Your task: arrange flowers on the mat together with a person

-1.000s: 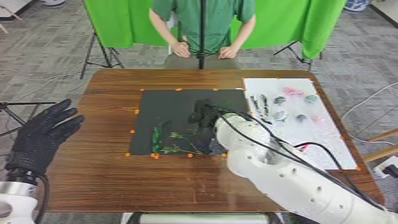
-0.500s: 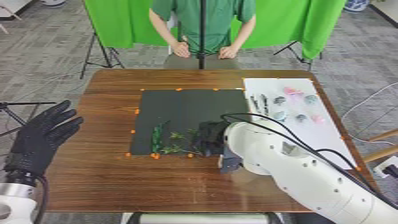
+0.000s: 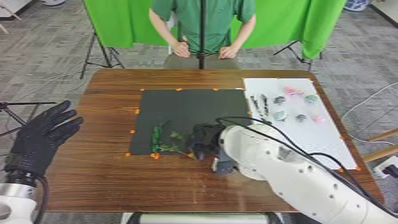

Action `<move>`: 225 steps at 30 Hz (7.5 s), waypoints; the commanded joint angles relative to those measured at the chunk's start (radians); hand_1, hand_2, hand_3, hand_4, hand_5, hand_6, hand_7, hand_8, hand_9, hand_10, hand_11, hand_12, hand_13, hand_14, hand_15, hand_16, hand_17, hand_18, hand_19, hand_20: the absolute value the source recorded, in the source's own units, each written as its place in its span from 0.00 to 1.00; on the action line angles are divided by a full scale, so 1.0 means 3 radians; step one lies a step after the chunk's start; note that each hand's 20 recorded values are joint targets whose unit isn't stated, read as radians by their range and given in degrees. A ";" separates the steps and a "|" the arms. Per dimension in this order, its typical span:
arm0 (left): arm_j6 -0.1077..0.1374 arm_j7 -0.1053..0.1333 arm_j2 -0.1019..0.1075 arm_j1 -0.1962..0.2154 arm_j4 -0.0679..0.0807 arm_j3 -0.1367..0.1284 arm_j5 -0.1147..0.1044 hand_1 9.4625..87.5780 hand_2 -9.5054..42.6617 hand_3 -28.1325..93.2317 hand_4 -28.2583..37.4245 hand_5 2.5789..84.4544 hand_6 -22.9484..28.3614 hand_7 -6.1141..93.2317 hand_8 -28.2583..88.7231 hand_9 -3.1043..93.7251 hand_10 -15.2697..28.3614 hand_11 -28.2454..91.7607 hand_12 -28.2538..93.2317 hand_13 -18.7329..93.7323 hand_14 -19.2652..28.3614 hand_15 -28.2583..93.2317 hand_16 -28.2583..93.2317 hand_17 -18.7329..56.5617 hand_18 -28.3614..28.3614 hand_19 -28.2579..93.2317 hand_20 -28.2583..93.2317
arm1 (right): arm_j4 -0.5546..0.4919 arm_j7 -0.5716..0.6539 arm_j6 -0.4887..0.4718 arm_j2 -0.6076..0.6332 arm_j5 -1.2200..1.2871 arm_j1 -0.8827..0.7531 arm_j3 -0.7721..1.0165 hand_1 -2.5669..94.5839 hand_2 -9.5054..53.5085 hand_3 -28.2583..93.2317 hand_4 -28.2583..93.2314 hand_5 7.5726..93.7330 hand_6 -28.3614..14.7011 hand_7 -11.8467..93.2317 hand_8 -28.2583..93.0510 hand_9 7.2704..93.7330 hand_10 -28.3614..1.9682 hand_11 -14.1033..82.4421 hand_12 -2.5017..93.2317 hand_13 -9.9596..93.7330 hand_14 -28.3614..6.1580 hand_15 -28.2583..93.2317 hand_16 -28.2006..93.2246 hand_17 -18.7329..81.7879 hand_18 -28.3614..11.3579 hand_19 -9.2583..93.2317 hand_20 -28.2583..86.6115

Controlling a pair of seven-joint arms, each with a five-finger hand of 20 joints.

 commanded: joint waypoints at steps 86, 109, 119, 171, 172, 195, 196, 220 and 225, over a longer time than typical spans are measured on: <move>-0.0002 -0.0062 -0.0020 -0.0012 0.0029 0.0041 -0.0008 0.21 0.17 0.80 0.11 0.43 0.53 0.23 0.18 0.37 0.65 0.41 0.37 0.44 0.74 0.44 0.26 0.19 0.88 0.55 0.33 | 0.0400 -0.1578 0.1167 -0.0010 -0.1105 0.0035 -0.0370 0.00 0.67 0.87 0.08 0.58 0.55 0.23 0.15 0.18 0.69 0.12 0.26 0.20 0.55 0.07 0.67 0.03 0.27 0.42 0.42; -0.0005 -0.0056 -0.0058 0.0009 0.0020 0.0004 -0.0002 0.21 0.17 0.79 0.11 0.43 0.53 0.23 0.18 0.37 0.65 0.42 0.37 0.44 0.74 0.44 0.26 0.19 0.88 0.55 0.33 | -0.0264 -0.2636 0.2418 0.0248 0.2044 -0.1474 0.1534 0.12 0.37 0.93 0.04 0.36 0.56 0.25 0.15 0.28 0.53 0.21 0.27 0.32 0.51 0.20 0.60 0.15 0.23 0.46 0.42; -0.0021 -0.0044 -0.0044 0.0078 0.0001 -0.0139 -0.0013 0.22 0.16 0.79 0.10 0.43 0.53 0.23 0.18 0.37 0.65 0.41 0.37 0.44 0.74 0.44 0.26 0.20 0.89 0.56 0.33 | -0.0449 -0.2515 0.2089 0.0349 0.2641 -0.2561 0.2777 0.14 0.25 0.92 0.02 0.40 0.51 0.27 0.14 0.39 0.49 0.28 0.24 0.45 0.46 0.36 0.46 0.31 0.19 0.60 0.51; -0.0041 -0.0014 -0.0210 -0.0065 0.0028 0.0060 -0.0004 0.19 0.15 0.79 0.07 0.43 0.54 0.23 0.18 0.37 0.65 0.41 0.37 0.44 0.74 0.44 0.26 0.19 0.90 0.55 0.33 | -0.0753 -0.2493 0.1628 -0.0457 0.2338 -0.3283 0.3514 0.15 0.24 0.92 0.03 0.44 0.53 0.27 0.14 0.44 0.43 0.28 0.24 0.47 0.42 0.46 0.41 0.30 0.16 0.65 0.55; -0.0049 0.0005 -0.0188 -0.0106 0.0045 0.0084 -0.0006 0.19 0.15 0.79 0.07 0.43 0.54 0.23 0.18 0.37 0.65 0.41 0.37 0.44 0.74 0.44 0.26 0.19 0.90 0.55 0.33 | -0.0755 -0.2520 0.1658 -0.0453 0.2348 -0.3283 0.3518 0.15 0.24 0.92 0.03 0.44 0.53 0.27 0.14 0.44 0.43 0.28 0.24 0.47 0.42 0.46 0.41 0.30 0.15 0.65 0.55; -0.0130 -0.0042 -0.0155 -0.0173 0.0085 0.0107 0.0023 0.19 0.16 0.79 0.07 0.43 0.53 0.23 0.18 0.37 0.65 0.41 0.37 0.44 0.74 0.44 0.26 0.19 0.90 0.55 0.33 | -0.0718 -0.2517 0.1664 -0.0428 0.2340 -0.3251 0.3465 0.15 0.26 0.92 0.03 0.45 0.54 0.27 0.14 0.45 0.43 0.29 0.24 0.47 0.42 0.46 0.41 0.30 0.15 0.64 0.55; -0.0128 -0.0043 -0.0162 -0.0157 0.0080 0.0102 0.0020 0.19 0.16 0.80 0.07 0.43 0.53 0.23 0.18 0.37 0.65 0.41 0.37 0.44 0.74 0.44 0.26 0.19 0.90 0.55 0.33 | -0.0714 -0.2509 0.1654 -0.0431 0.2339 -0.3248 0.3461 0.15 0.26 0.92 0.03 0.45 0.54 0.27 0.14 0.45 0.43 0.29 0.24 0.47 0.42 0.46 0.41 0.30 0.15 0.64 0.55; -0.0125 -0.0053 -0.0167 -0.0099 0.0067 0.0085 -0.0005 0.19 0.16 0.80 0.07 0.43 0.53 0.23 0.19 0.37 0.65 0.41 0.37 0.44 0.74 0.43 0.26 0.19 0.90 0.55 0.33 | -0.0691 -0.2459 0.1618 -0.0465 0.2324 -0.3215 0.3433 0.15 0.28 0.92 0.03 0.45 0.54 0.27 0.14 0.45 0.43 0.29 0.24 0.47 0.42 0.46 0.41 0.29 0.14 0.63 0.54; -0.0113 -0.0059 -0.0160 -0.0129 0.0071 0.0093 0.0006 0.19 0.16 0.80 0.07 0.43 0.54 0.22 0.19 0.37 0.65 0.41 0.37 0.44 0.74 0.44 0.26 0.19 0.90 0.55 0.33 | -0.0686 -0.2468 0.1641 -0.0469 0.2317 -0.3194 0.3423 0.15 0.28 0.92 0.03 0.45 0.54 0.27 0.14 0.45 0.43 0.29 0.24 0.47 0.42 0.46 0.41 0.29 0.14 0.62 0.54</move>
